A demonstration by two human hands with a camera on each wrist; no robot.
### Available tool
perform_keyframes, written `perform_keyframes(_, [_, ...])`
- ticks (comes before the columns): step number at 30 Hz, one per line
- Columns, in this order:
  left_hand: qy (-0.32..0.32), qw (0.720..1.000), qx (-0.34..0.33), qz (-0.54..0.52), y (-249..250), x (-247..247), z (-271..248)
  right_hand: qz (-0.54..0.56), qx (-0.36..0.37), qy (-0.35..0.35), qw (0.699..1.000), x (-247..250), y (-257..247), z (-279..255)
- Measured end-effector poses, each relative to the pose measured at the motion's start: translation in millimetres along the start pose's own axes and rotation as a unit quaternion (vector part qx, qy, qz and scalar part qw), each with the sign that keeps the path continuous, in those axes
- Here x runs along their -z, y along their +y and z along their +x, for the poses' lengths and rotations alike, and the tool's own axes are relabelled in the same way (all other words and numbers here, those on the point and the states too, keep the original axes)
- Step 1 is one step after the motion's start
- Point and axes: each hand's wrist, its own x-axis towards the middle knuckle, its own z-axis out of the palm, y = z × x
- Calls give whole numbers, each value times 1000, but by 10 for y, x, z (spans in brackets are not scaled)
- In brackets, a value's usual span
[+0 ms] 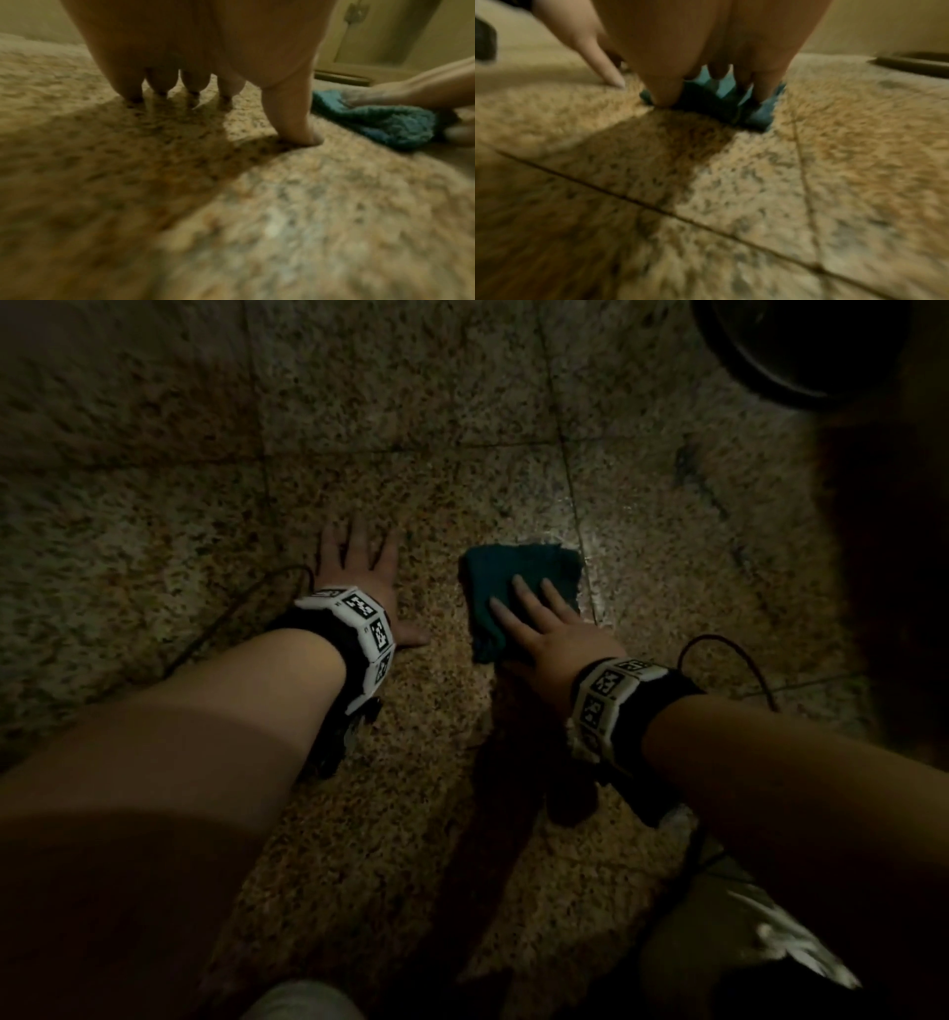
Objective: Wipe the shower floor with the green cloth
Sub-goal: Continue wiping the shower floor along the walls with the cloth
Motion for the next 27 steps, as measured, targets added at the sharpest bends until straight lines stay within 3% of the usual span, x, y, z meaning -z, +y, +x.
perform_keyframes(4, [-10,1000,11,2,-6,-14,47,9,-12,-5,1000,97,-32,174])
perform_keyframes(14, [-47,997,32,-42,-41,-50,195,7,-24,10,1000,990,50,854])
perform_keyframes(21, [-46,997,44,-38,-14,-31,148,-65,35,-13,997,879,290,749])
perform_keyframes(27, [-35,995,93,-6,250,24,-43,-179,87,-98,975,475,745,224])
